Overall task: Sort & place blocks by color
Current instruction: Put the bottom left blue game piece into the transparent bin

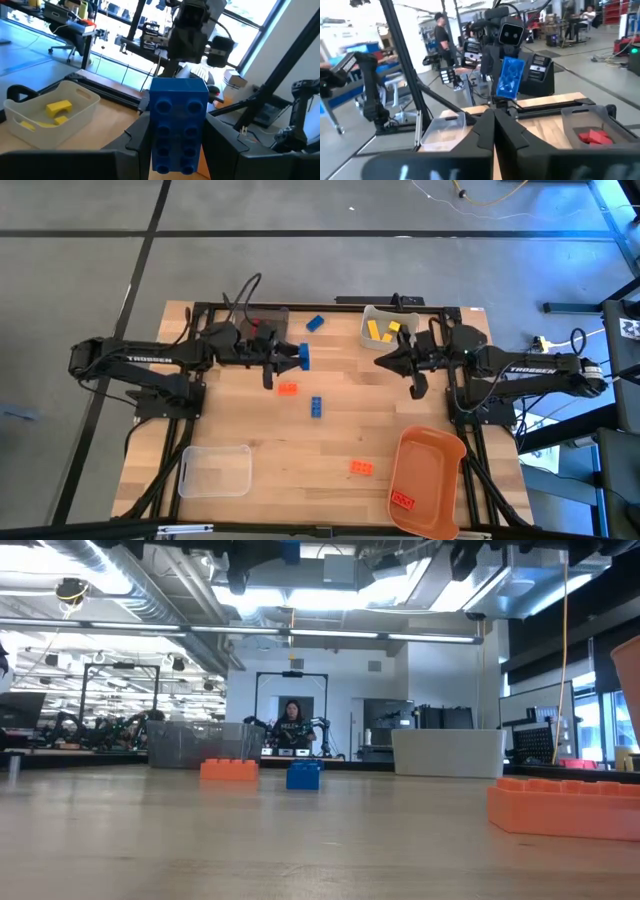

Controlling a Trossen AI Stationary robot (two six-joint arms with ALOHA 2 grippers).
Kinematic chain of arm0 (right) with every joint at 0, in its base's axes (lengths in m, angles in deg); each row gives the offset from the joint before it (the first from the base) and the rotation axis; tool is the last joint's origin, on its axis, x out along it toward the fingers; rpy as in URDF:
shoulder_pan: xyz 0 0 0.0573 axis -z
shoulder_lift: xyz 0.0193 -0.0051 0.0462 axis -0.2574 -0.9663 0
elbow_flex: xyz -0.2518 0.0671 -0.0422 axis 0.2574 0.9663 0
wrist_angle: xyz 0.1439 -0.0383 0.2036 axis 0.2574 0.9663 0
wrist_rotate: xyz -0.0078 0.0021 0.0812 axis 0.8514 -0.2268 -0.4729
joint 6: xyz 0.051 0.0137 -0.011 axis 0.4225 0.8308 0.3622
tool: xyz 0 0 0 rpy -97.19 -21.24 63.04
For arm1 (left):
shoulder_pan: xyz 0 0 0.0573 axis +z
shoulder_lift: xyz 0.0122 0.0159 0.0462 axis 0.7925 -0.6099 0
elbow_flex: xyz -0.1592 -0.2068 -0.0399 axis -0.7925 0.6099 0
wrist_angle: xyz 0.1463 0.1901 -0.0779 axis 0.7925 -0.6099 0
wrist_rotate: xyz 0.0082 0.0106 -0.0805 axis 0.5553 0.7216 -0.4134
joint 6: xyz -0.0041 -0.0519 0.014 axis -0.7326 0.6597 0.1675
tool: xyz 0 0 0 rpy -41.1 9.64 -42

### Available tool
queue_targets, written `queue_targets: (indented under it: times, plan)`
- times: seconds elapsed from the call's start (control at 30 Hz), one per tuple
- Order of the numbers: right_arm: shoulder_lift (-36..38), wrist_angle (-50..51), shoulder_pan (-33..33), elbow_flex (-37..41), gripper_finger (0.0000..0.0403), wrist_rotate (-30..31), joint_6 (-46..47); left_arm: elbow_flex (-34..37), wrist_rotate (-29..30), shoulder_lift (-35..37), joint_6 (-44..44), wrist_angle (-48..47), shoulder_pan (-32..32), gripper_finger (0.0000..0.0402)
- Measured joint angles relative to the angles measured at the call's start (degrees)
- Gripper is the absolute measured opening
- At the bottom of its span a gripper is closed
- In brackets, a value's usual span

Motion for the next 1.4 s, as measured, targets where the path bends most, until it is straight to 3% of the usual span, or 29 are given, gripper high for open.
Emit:
queue_targets:
  times: [0.13, 0.67, 0.87, 1.03, 1.4]
  plan:
    - [0.0, 1.7, 1.8, 0.0, 0.0002, -2.4, -0.7, 0.0, -0.7, 0.0, 0.0, 0.0, 0.0, 0.0125]
    - [-0.1, 2.6, 1.9, 0.0, 0.0001, -2.6, -0.9, 0.0, -1.8, 0.0, -0.5, -0.2, 0.1, 0.0125]
    - [-0.1, 3.8, 1.9, 0.0, 0.0, -2.6, -0.8, 0.0, -8.7, 0.6, 6.7, -12.2, -1.8, 0.0125]
    - [-0.2, 7.3, 1.8, 0.0, 0.0, -2.6, -0.8, 0.0, -6.6, 1.2, 15.4, -27.0, -11.4, 0.0125]
    - [-0.9, 9.4, 1.8, 0.0, 0.0, -2.6, -2.2, -1.1, -0.2, 1.2, 48.5, -43.7, -44.0, 0.0125]
